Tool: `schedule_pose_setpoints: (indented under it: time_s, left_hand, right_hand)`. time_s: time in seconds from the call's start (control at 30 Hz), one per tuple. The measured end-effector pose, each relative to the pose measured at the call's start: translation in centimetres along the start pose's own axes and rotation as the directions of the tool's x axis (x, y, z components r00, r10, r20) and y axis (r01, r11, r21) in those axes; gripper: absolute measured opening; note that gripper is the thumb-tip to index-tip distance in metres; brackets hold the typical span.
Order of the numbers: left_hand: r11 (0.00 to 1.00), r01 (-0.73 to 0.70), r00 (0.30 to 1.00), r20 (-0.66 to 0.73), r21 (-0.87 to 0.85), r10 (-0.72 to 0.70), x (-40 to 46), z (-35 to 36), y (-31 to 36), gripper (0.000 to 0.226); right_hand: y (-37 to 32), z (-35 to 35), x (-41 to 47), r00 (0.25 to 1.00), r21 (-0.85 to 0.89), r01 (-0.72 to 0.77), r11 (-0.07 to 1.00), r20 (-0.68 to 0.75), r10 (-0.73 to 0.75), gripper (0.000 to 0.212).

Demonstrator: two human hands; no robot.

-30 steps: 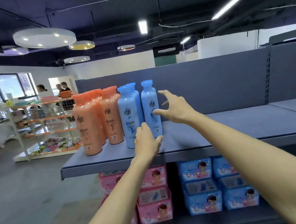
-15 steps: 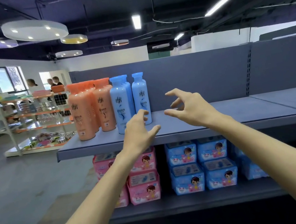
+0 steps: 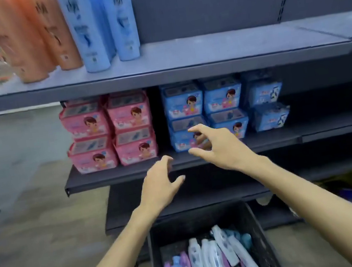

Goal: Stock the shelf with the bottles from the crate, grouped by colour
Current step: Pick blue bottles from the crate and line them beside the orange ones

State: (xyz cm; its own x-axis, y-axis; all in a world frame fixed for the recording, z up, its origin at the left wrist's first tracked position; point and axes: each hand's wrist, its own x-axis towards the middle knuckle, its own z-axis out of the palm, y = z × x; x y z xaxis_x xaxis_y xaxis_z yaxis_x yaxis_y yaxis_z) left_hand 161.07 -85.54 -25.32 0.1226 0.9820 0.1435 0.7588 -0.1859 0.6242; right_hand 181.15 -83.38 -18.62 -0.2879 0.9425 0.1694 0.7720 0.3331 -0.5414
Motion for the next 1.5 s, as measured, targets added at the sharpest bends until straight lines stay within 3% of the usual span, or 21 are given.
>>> schedule_pose_setpoints:
  time_s: [0.2, 0.43, 0.63, 0.77, 0.83, 1.1, 1.37, 1.43, 1.5]
  left_hand:
    - [0.97, 0.24, 0.953, 0.187, 0.02, -0.24, -3.7, 10.1, -8.3, 0.047]
    - [0.855, 0.518, 0.785, 0.38, 0.033, -0.49, -10.9, 21.4, -16.9, 0.039]
    - [0.726, 0.673, 0.602, 0.468, 0.138, -0.647, -15.8, 29.9, -22.8, 0.046]
    - [0.592, 0.695, 0.353, 0.523, 0.408, -0.776, -16.5, 34.9, -26.4, 0.062]
    - [0.549, 0.7, 0.294, 0.517, 0.456, -0.804, -16.2, 37.2, -28.2, 0.069]
    - [0.468, 0.739, 0.278, 0.414, 0.485, -0.867, -16.1, 43.1, -33.3, 0.071]
    - [0.35, 0.901, 0.255, 0.34, 0.256, -0.905, -16.3, 44.8, -34.0, 0.065]
    - [0.352, 0.915, 0.282, 0.31, 0.197, -0.908, -16.5, 45.4, -33.4, 0.067]
    - [0.396, 0.908, 0.352, 0.267, 0.134, -0.897, -16.9, 46.1, -32.8, 0.061]
  right_hand:
    - [8.0, 10.1, -2.3, 0.965, 0.069, -0.184, 0.981, 0.2, 0.167, 0.052]
    - [17.4, 23.7, -7.0, 0.811, 0.009, -0.396, 0.918, 0.473, 0.345, 0.053]
    - [25.1, 32.9, -11.7, 0.69, -0.085, -0.505, 0.859, 0.558, 0.461, 0.053]
    - [28.3, 38.1, -13.5, 0.633, -0.115, -0.523, 0.845, 0.611, 0.475, 0.051]
    - [29.1, 40.3, -14.0, 0.613, -0.108, -0.518, 0.849, 0.645, 0.456, 0.051]
    - [30.5, 47.3, -15.5, 0.569, -0.132, -0.49, 0.861, 0.7, 0.431, 0.055]
    - [31.4, 51.5, -16.5, 0.522, -0.103, -0.582, 0.807, 0.713, 0.467, 0.054]
    - [31.8, 52.6, -16.1, 0.502, -0.09, -0.636, 0.766, 0.707, 0.499, 0.055]
    - [31.8, 53.9, -15.6, 0.487, -0.09, -0.658, 0.748, 0.707, 0.513, 0.054]
